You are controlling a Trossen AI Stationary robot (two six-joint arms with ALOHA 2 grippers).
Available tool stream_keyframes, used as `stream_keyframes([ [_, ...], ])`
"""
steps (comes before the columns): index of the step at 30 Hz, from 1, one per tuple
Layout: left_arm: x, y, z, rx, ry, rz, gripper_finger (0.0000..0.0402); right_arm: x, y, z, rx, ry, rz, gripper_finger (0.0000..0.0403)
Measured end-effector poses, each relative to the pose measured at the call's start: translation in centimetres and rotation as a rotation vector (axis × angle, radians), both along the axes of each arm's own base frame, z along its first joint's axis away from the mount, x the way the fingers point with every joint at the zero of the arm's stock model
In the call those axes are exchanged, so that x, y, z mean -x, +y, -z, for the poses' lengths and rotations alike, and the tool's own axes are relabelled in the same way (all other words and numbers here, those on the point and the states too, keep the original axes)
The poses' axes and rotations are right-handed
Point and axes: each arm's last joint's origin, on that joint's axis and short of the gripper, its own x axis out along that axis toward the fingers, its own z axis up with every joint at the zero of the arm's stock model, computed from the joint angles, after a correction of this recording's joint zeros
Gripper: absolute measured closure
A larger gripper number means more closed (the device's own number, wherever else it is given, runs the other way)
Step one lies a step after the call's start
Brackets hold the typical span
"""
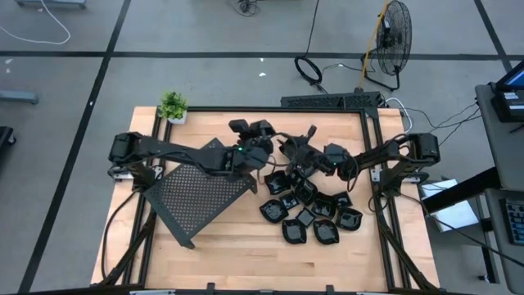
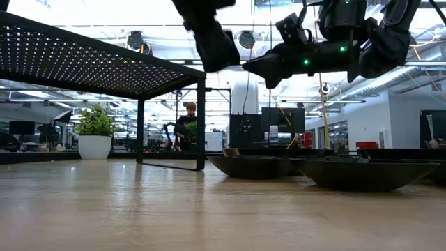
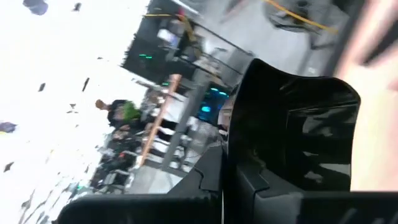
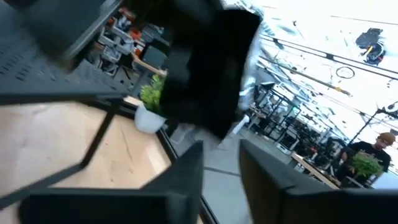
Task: Pick & Place Mini shaped plates
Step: Put the distorted square plate on the shelf
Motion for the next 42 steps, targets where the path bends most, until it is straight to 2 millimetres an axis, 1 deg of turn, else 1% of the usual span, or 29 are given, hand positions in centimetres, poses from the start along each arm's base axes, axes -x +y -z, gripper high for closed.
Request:
stream_keyframes([
  [4,2.0,-0.9,-2.5,-0.019,-0.074,-0.051,0.0395,0.0,0.6,-0.2,-0.009,-0.03,0.016,0.0214],
  [7,4.2,-1.7,-4.5,-0.01,-0.134,-0.064,0.0394,0.0,0.8,-0.2,-0.014,-0.029,0.049,0.0175],
  [9,6.0,-1.9,-5.6,0.017,-0.186,-0.056,0.0397,0.1,0.7,-0.3,-0.027,-0.038,0.071,0.016],
  [11,8.2,-1.8,-6.7,0.082,-0.264,-0.032,0.0396,0.1,0.6,-0.3,-0.043,-0.049,0.074,0.0153],
  [12,9.3,-1.6,-7.2,0.142,-0.314,-0.01,0.0395,0.1,0.6,-0.3,-0.051,-0.055,0.074,0.0153],
  [14,11.6,-0.6,-7.7,0.336,-0.398,0.037,0.0397,0.1,0.5,-0.3,-0.059,-0.062,0.076,0.0154],
  [16,13.7,0.5,-7.6,0.575,-0.429,0.039,0.0398,0.1,0.4,-0.3,-0.06,-0.063,0.076,0.0158],
  [17,14.6,1.0,-7.3,0.687,-0.424,0.013,0.0397,0.1,0.4,-0.3,-0.06,-0.063,0.076,0.0161],
  [20,17.1,1.5,-6.2,0.996,-0.317,-0.1,0.0397,0.1,0.5,-0.3,-0.06,-0.063,0.073,0.0167],
  [23,19.0,0.9,-5.7,1.236,-0.23,-0.212,0.0398,0.1,0.5,-0.3,-0.06,-0.063,0.073,0.0172],
  [26,20.5,-0.5,-5.6,1.39,-0.152,-0.28,0.0395,0.1,0.5,-0.3,-0.06,-0.063,0.073,0.0174],
  [28,21.7,-1.4,-5.7,1.448,-0.124,-0.351,0.0398,0.1,0.5,-0.3,-0.06,-0.062,0.073,0.0174],
  [29,22.0,-1.9,-5.8,1.464,-0.138,-0.369,0.0398,0.1,0.5,-0.3,-0.06,-0.06,0.073,0.0174],
  [34,24.2,-4.0,-6.1,1.524,-0.238,-0.323,0.0398,0.1,0.5,-0.2,-0.06,-0.055,0.073,0.0175],
  [38,25.9,-5.1,-5.5,1.528,-0.302,-0.399,0.0398,0.1,0.5,-0.2,-0.06,-0.055,0.073,0.0175],
  [42,27.0,-6.0,-3.8,1.527,-0.325,-0.523,0.0399,0.1,0.5,-0.3,-0.07,-0.067,0.07,0.0175],
])
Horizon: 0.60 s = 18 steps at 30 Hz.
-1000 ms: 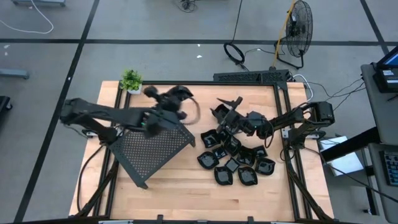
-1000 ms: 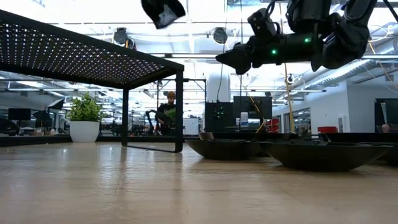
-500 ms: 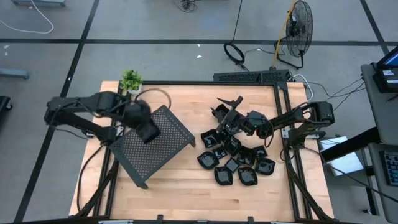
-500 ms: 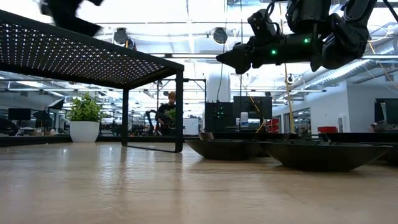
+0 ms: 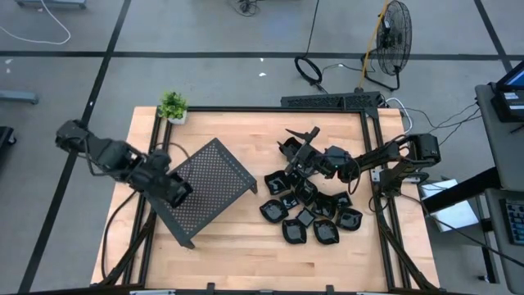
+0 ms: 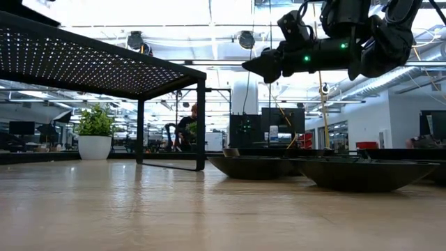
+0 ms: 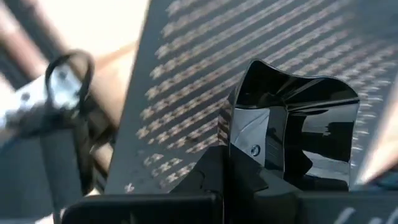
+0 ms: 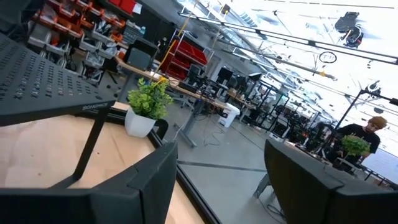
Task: Pick & Place Mini shaped plates
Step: Put the distorted square plate on the shelf
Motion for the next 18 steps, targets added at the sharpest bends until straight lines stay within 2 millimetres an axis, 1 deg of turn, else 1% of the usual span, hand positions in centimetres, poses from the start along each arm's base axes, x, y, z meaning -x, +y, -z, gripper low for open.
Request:
stream_keyframes([
  [5,0.3,-0.6,2.4,-0.041,0.068,-0.025,0.0397,0.0,0.0,0.0,-0.011,-0.01,-0.005,0.0176],
  [10,0.5,-0.8,3.9,-0.049,0.133,-0.046,0.0393,0.0,0.0,0.0,-0.011,-0.01,-0.005,0.0176],
  [14,0.6,-0.8,4.3,-0.028,0.163,-0.057,0.0364,0.0,0.0,0.0,-0.011,-0.01,-0.006,0.0176],
  [18,0.6,-0.8,4.3,-0.025,0.165,-0.057,0.0319,0.0,0.0,0.0,-0.011,-0.01,-0.006,0.0176],
])
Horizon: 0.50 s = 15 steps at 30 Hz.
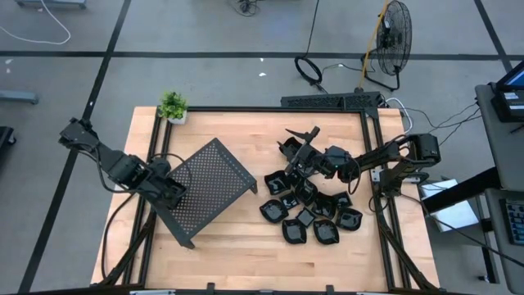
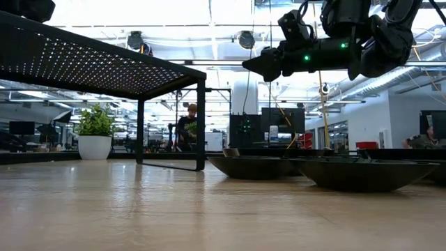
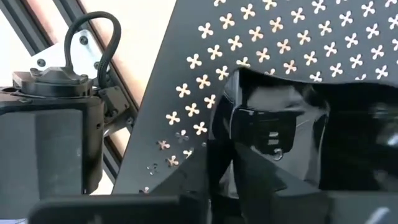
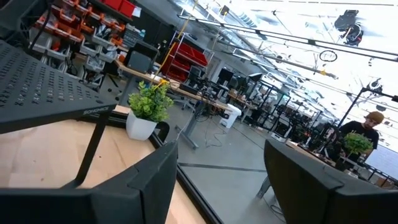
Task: Pick & Place Mini shaped plates
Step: Put the distorted square plate on the shelf
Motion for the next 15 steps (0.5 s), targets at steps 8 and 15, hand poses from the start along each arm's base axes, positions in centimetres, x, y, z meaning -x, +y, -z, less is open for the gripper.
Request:
stream_keyframes([
  [8,0.5,0.0,-0.3,0.084,0.024,0.008,0.0207,0.0,0.0,0.0,0.0,0.003,0.0,0.0176],
  [15,1.5,0.8,-2.7,0.129,-0.11,-0.026,0.0153,0.0,0.0,0.0,-0.004,0.002,-0.001,0.0176],
])
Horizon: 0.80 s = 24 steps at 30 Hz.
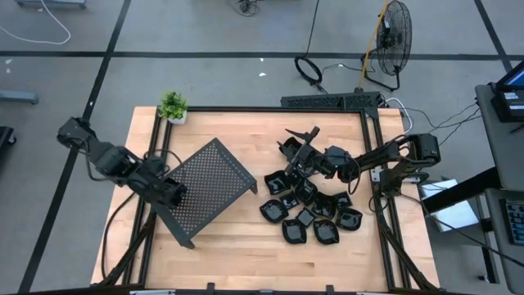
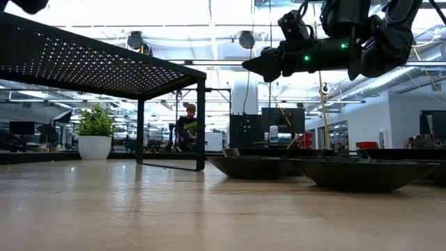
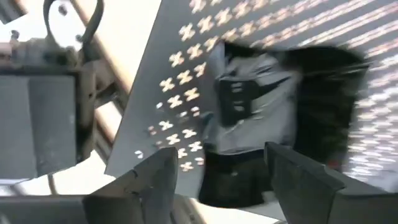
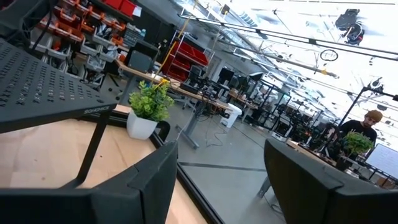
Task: Pick & Place Mini shaped plates
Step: Put the distorted square plate on the shelf
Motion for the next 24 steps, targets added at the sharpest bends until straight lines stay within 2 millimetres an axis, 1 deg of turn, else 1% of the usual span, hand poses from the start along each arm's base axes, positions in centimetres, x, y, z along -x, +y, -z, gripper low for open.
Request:
stream_keyframes([
  [4,0.6,0.9,-2.5,-0.048,-0.172,-0.009,0.0143,0.0,0.0,0.0,-0.002,0.003,0.001,0.0176],
  [7,1.0,1.7,-4.8,-0.178,-0.357,0.009,0.0143,0.0,0.0,0.1,-0.017,0.005,-0.001,0.0176],
  [10,0.7,2.4,-7.3,-0.427,-0.576,0.055,0.0148,0.1,0.1,-0.1,-0.064,0.013,-0.04,0.0176],
  [13,-0.2,2.5,-9.0,-0.749,-0.739,0.091,0.0147,0.6,0.5,-0.6,-0.15,0.076,-0.184,0.0176],
  [15,-0.9,2.4,-9.5,-0.914,-0.779,0.072,0.0145,1.2,0.8,-0.9,-0.238,0.15,-0.267,0.0176],
  [17,-1.3,2.3,-9.5,-1.0,-0.775,0.058,0.0142,2.2,1.0,-1.0,-0.348,0.242,-0.284,0.0176],
  [19,-1.9,2.3,-9.3,-1.041,-0.748,0.044,0.0142,3.4,1.0,-0.6,-0.445,0.345,-0.222,0.0176],
  [21,-2.4,2.3,-8.9,-1.074,-0.71,0.041,0.0146,4.6,0.7,0.0,-0.479,0.437,-0.093,0.0177],
  [24,-2.8,2.3,-8.3,-1.098,-0.658,0.086,0.0153,5.6,-0.5,0.5,-0.502,0.475,0.046,0.0177],
])
